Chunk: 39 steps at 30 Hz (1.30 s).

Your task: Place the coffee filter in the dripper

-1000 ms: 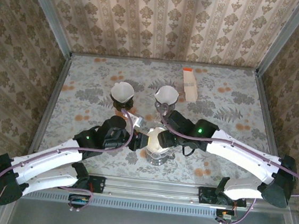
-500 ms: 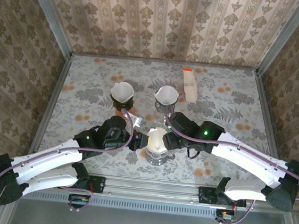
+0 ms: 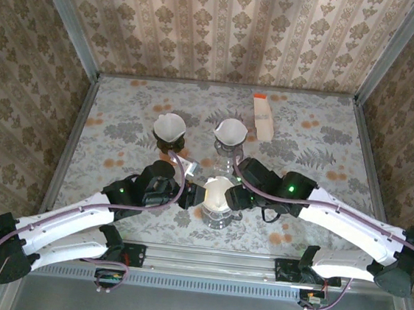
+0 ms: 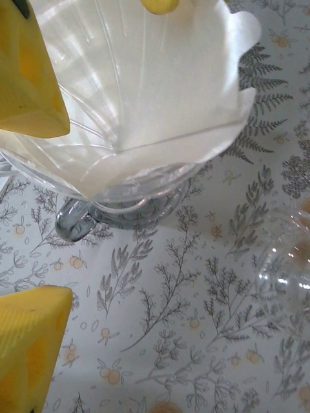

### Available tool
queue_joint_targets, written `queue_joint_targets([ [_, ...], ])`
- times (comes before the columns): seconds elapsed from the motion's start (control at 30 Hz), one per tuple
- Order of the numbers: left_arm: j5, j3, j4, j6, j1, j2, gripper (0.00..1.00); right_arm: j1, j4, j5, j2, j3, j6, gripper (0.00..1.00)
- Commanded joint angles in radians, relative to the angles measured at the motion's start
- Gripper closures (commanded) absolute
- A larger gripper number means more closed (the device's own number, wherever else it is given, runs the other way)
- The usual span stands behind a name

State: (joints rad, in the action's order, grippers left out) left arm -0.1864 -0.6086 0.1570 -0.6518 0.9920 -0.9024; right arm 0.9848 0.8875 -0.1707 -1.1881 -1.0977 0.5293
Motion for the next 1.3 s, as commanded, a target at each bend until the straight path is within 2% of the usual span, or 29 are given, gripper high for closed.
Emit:
queue_joint_targets([
  [0.0, -0.005, 0.012, -0.013, -0.011, -0.008, -0.006, 0.71, 0.018, -0.016, 0.025, 0.016, 0.031, 0.019, 0.36],
  [0.23, -0.003, 0.007, -0.009, -0.012, -0.010, -0.005, 0.71, 0.022, -0.012, -0.027, 0.033, -0.007, 0.005, 0.36],
  [0.57, 0.002, 0.006, -0.011, -0.014, -0.010, -0.006, 0.67, 0.021, -0.030, -0.177, 0.105, -0.052, 0.003, 0.33],
  [0.97, 0.019, -0.010, 0.000, -0.012, -0.011, 0.021, 0.53, 0.018, -0.047, -0.225, 0.133, -0.042, 0.006, 0.32],
  [1.17, 0.043, -0.026, 0.014, -0.006, -0.010, 0.049, 0.42, 0.018, -0.055, -0.251, 0.151, -0.042, 0.006, 0.30],
  [1.27, 0.057, -0.033, 0.022, -0.001, -0.010, 0.069, 0.33, 0.018, -0.059, -0.262, 0.160, -0.040, 0.008, 0.30],
])
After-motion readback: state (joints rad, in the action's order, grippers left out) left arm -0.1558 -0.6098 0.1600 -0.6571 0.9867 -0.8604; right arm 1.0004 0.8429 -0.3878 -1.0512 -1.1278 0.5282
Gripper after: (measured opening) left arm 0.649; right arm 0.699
